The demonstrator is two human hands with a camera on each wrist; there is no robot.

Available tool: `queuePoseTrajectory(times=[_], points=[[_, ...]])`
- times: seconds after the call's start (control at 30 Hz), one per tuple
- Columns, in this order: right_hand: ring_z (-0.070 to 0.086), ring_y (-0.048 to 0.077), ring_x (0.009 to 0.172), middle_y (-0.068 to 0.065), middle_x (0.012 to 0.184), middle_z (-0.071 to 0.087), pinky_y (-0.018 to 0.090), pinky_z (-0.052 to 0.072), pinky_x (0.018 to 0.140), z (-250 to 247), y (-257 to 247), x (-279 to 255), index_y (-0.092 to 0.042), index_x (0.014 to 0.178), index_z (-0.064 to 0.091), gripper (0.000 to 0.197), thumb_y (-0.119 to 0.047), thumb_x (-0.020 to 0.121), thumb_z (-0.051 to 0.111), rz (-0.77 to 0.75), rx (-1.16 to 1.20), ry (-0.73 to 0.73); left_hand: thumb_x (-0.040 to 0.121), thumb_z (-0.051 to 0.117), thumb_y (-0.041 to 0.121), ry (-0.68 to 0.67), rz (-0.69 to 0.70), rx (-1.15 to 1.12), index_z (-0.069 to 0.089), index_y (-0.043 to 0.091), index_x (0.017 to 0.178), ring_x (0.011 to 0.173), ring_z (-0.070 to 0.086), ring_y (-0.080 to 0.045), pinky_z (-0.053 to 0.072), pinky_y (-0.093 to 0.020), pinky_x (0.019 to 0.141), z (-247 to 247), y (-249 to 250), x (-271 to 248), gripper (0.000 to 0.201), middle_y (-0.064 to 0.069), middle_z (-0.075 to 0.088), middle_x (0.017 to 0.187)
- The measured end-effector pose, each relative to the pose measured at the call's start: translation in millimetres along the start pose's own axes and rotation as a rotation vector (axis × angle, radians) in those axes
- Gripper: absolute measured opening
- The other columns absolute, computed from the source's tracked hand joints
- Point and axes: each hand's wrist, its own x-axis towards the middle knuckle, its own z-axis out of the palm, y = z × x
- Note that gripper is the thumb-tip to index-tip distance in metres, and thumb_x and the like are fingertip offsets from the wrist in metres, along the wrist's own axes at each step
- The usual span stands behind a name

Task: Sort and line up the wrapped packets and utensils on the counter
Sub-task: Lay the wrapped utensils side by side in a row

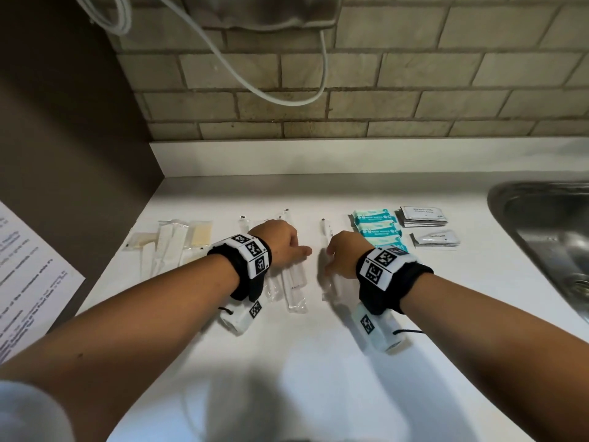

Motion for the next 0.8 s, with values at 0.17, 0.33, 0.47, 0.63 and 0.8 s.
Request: queuePoseTrajectory(times=[0.17, 0.33, 0.47, 0.63, 0.8], points=[[0.052, 0.024, 0.121, 0.006, 0.130, 0.054, 0.031, 0.045, 0.096, -9, 2, -6, -0.013, 0.133, 0.053, 0.058, -0.024, 0.080, 0.073, -0.072, -0.028, -0.031, 0.081, 0.061, 0.061, -0.046, 0.057, 0.159, 0.054, 0.024, 0.128, 0.112, 0.056, -0.024, 0.045, -0.032, 0.088, -1, 18, 4, 0.060, -0.003, 0.055, 0.127], [0.057, 0.024, 0.118, 0.008, 0.128, 0.059, 0.033, 0.051, 0.096, -12, 5, -13, -0.009, 0.130, 0.057, 0.058, -0.019, 0.077, 0.078, -0.066, -0.133, -0.123, 0.076, 0.064, 0.059, -0.101, 0.000, 0.266, 0.066, 0.016, 0.110, 0.097, 0.065, -0.026, 0.055, -0.037, 0.085, -2, 28, 5, 0.054, -0.005, 0.068, 0.109], [0.055, 0.026, 0.122, 0.011, 0.132, 0.056, 0.036, 0.048, 0.101, -15, 8, -12, -0.006, 0.135, 0.050, 0.065, -0.020, 0.078, 0.078, -0.023, -0.120, -0.114, 0.076, 0.073, 0.045, -0.014, 0.002, 0.096, 0.070, 0.014, 0.100, 0.094, 0.065, -0.023, 0.054, -0.032, 0.083, -5, 34, 5, 0.040, -0.003, 0.069, 0.101], [0.051, 0.025, 0.125, 0.011, 0.138, 0.050, 0.035, 0.045, 0.104, -26, 12, -10, -0.007, 0.136, 0.050, 0.062, -0.019, 0.081, 0.075, -0.045, -0.110, -0.081, 0.077, 0.080, 0.027, -0.036, 0.044, -0.286, 0.070, 0.015, 0.104, 0.091, 0.065, -0.016, 0.048, -0.024, 0.080, -5, 41, 2, 0.031, -0.001, 0.071, 0.101], [0.050, 0.022, 0.124, 0.004, 0.138, 0.050, 0.029, 0.042, 0.098, -29, 13, -8, -0.019, 0.138, 0.050, 0.061, -0.013, 0.082, 0.072, -0.113, -0.027, 0.000, 0.078, 0.077, 0.025, -0.115, 0.070, -0.151, 0.069, 0.019, 0.114, 0.103, 0.063, -0.017, 0.046, -0.023, 0.083, 11, 30, -1, 0.037, 0.000, 0.067, 0.115]])
